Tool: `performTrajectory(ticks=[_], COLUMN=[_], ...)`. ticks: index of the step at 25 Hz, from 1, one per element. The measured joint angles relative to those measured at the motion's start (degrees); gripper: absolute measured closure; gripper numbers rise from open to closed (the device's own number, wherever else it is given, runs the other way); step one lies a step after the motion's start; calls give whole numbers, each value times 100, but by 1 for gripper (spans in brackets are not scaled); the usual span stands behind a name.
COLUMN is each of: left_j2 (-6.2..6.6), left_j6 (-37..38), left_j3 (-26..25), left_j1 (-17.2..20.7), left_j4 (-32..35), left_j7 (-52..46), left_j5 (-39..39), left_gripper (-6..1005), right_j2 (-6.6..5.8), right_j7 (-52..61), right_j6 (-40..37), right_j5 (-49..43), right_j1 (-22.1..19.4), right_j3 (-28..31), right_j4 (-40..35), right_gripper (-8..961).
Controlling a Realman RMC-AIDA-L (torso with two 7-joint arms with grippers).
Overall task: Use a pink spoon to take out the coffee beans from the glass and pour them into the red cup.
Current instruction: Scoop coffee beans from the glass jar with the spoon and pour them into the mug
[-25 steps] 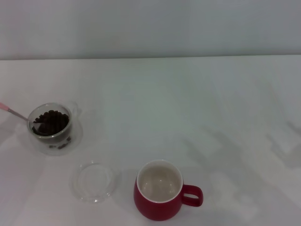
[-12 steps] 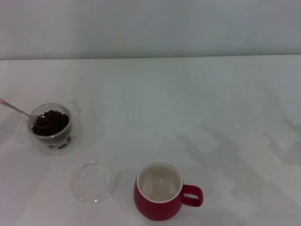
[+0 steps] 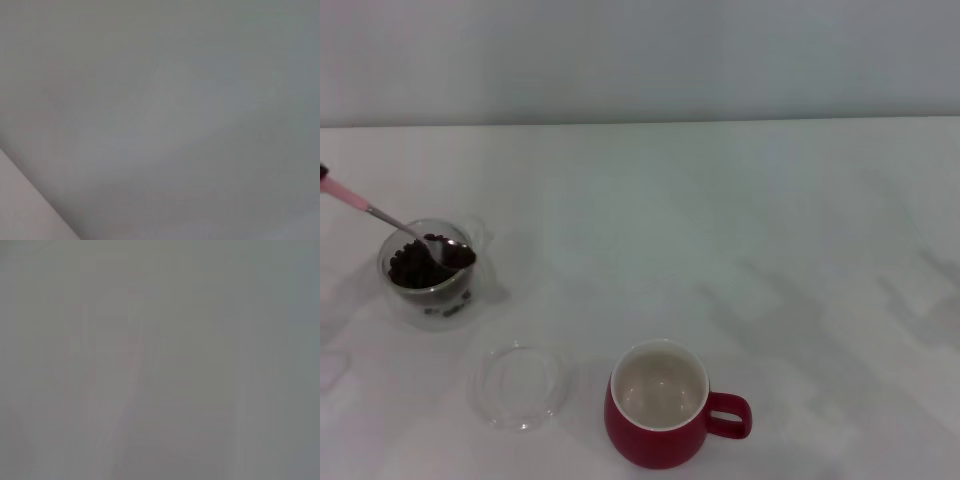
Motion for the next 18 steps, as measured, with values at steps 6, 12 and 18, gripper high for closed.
performTrajectory(ticks=[6,12,18], left_j2=[-35,-104,-176], left_j6=[365,465,464], left_j3=[38,334,805], left_j1=[-173,-441,-727], left_j4=[-118,-257,-279], left_j7=[-105,-146,-148], left_j5=[140,249,265], left_gripper=[879,879,878], right_j2=[1,25,48], right_j7=[0,-13,-39], right_j6=[6,6,6], right_j5=[0,0,0], right_j1=[0,-18,-32], right_j3=[-1,-1,-1], right_j4=[-3,-5,30], right_gripper=[219,219,219])
